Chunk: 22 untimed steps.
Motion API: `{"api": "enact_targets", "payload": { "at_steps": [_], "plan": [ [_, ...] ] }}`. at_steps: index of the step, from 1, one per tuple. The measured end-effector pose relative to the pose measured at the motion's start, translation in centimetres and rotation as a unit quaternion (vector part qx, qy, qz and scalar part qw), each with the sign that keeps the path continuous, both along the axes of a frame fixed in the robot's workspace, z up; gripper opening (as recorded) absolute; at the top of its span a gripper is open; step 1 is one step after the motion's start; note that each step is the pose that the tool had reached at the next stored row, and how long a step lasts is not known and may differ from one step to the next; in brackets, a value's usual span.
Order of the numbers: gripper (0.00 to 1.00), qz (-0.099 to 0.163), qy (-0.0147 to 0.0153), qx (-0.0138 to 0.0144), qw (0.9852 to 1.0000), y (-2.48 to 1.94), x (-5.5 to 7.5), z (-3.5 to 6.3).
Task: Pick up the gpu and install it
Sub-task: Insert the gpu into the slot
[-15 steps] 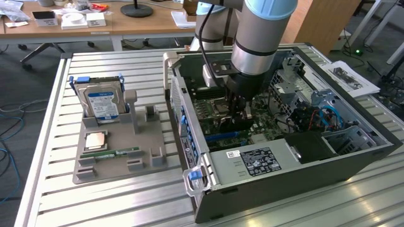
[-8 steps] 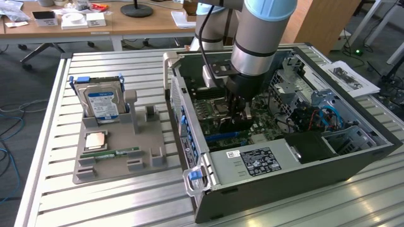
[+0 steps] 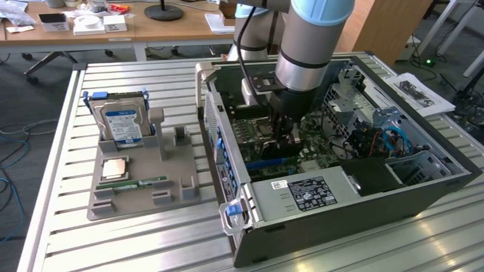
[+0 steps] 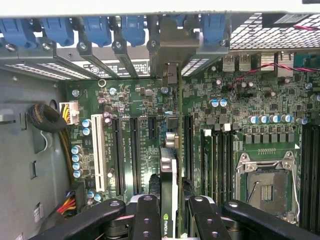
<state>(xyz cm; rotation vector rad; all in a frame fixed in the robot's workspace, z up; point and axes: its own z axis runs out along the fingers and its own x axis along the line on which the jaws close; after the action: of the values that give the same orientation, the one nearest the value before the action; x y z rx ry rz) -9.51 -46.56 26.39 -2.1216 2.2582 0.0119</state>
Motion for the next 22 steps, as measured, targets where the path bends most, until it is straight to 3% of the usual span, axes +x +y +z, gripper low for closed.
{"api": "enact_targets", "payload": {
  "at_steps": [22],
  "plan": [
    [0.27,0.000,0.0000,0.0000,1.0000,0.00,-0.04,-0.70]
  ]
}}
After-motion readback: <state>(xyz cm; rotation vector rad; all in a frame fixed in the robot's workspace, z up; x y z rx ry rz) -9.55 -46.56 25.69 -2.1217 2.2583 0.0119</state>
